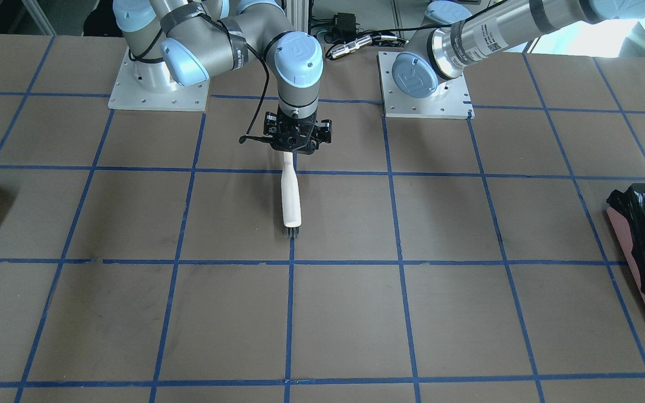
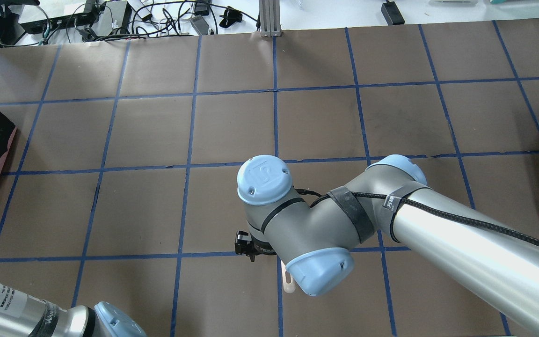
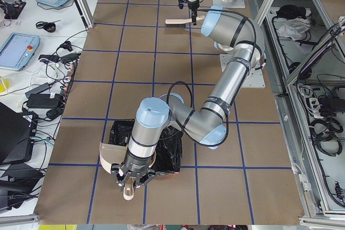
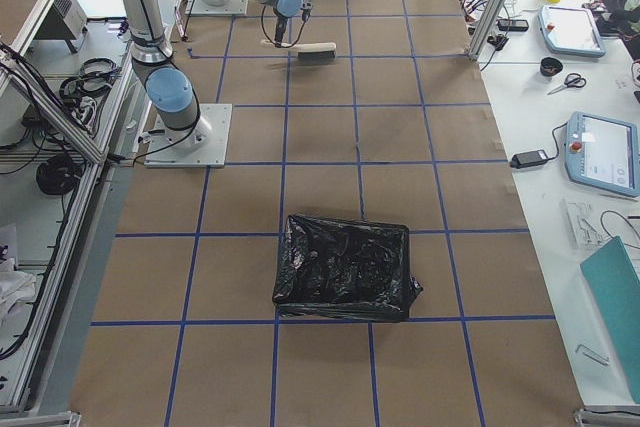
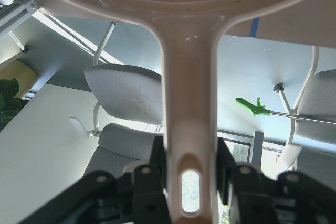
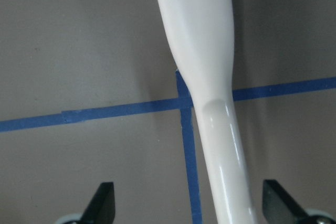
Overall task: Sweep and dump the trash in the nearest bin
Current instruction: 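Lift the dustpan toward the bin with left gripper while right gripper returns brush, then lower the brush onto the table and release it with the right gripper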
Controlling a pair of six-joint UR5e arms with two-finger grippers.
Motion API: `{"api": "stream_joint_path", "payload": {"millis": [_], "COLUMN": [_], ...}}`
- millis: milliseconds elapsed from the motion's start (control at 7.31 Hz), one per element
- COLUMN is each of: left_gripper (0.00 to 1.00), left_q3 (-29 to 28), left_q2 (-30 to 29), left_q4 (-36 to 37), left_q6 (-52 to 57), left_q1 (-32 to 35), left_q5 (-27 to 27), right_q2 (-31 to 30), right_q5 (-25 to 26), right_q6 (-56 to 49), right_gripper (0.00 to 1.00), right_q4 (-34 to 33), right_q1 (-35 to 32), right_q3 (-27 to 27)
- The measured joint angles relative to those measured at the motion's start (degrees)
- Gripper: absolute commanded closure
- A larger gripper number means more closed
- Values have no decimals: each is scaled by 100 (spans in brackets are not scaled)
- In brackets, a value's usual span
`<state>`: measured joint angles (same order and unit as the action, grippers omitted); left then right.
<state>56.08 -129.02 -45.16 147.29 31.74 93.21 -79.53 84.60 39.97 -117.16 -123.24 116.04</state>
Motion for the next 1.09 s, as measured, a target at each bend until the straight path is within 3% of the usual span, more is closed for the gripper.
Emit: {"api": "stream_joint_path", "payload": {"millis": [273,410,820,1094], "left_gripper": [100,100,100,100], "left_q3": [378,620,1158,1183], "left_q2": [219,311,516,635], "left_q4": [585,993,1857,1746], "left_q6": [121,198,452,465], "left_q1": [185,299,471,481], "left_q5": [523,740,954,929], "right_q2": [-83,-131,-190,-278], "right_q5": [214,268,229,218], "right_q6": [-59,-143,-706,-852], "right_gripper": [0,0,0,0], "right_q4": [92,407,2043,2408], "right_q1": [35,75,349,477], "right_q3": [-175,-512,-2431,-3207]}}
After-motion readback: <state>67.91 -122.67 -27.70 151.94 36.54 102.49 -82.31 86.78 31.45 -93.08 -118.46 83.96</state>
